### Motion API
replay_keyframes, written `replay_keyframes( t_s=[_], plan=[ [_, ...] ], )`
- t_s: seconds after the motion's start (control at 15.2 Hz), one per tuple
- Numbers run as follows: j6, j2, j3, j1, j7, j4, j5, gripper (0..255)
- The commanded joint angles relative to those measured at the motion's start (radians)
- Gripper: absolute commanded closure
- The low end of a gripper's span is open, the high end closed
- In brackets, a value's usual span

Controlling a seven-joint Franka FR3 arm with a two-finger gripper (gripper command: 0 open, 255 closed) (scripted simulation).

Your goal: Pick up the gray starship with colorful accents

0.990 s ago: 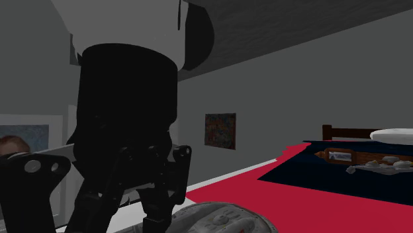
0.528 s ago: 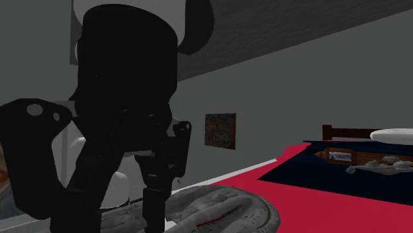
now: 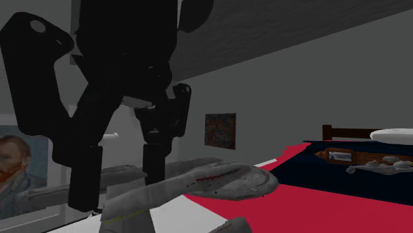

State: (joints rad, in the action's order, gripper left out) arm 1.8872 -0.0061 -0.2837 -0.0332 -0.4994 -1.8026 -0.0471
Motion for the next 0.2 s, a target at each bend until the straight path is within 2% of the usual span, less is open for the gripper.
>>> replay_keyframes(
  t_s=[0.0, 0.13],
  plan=[
    [-0.028, 0.001, 0.000, 0.000, -0.001, 0.029, 0.001, 255],
    [-0.030, 0.001, 0.000, 0.000, -0.001, 0.031, 0.001, 255]
  ],
)
